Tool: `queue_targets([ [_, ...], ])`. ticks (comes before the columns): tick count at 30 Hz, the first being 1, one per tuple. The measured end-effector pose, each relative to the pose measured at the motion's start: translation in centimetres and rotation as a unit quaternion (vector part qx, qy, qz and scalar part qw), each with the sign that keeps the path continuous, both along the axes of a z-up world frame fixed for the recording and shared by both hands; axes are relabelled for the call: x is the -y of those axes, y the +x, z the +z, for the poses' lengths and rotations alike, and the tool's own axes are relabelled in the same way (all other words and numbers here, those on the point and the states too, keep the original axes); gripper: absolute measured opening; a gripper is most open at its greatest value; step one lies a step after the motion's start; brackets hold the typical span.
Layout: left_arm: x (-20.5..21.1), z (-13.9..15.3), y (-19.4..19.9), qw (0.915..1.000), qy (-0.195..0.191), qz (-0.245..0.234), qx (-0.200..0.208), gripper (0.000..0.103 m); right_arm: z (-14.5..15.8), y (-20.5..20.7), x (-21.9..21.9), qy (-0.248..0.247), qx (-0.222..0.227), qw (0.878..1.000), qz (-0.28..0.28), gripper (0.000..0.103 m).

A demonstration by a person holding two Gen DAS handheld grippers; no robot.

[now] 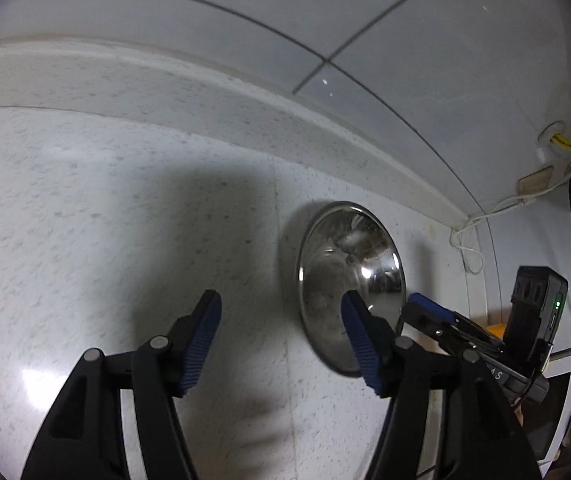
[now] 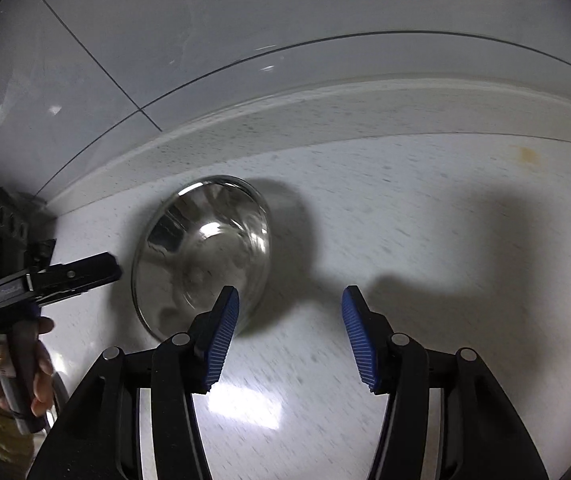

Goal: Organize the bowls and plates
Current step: 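Move both grippers to the other small steel bowl and close on its rim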

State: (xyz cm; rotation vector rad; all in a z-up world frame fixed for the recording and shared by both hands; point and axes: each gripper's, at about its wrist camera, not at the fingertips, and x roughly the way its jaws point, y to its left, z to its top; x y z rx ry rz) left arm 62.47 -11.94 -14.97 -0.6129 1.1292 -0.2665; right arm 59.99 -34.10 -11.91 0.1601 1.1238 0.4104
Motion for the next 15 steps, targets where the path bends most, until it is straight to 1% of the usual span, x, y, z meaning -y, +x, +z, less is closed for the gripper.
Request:
queue_targets([
  [2, 0.5, -0.5, 0.7, 0.9999, -0.012, -0.003, -0.009, 0.061, -0.3, 0.5, -0.5, 0.008, -0.006, 1.0, 0.005, 0.049],
  [6, 1.7, -0.9, 1.4, 0.9998, -0.008, -0.015, -0.006, 0.061, -0.6, 0.8, -1.2, 0.01, -0.006, 1.0, 0.011, 0.049],
  [9, 2.3, -0.9, 2.1, 0.9997, -0.006, -0.018, -0.016, 0.061, -1.1, 1.4, -1.3, 0.013, -0.017, 1.0, 0.008, 0.049],
  [13, 2.6, -1.2, 2.6, 0.9991, -0.028, -0.02, -0.027, 0.061, -1.4, 1.7, -1.1, 0.024, -0.023, 0.999, 0.005, 0.049],
  [15, 2.7, -1.1, 2.8, 0.9991, -0.026, -0.017, -0.03, 0.061, -1.7, 1.8, -0.9, 0.036, -0.033, 0.999, 0.004, 0.048],
])
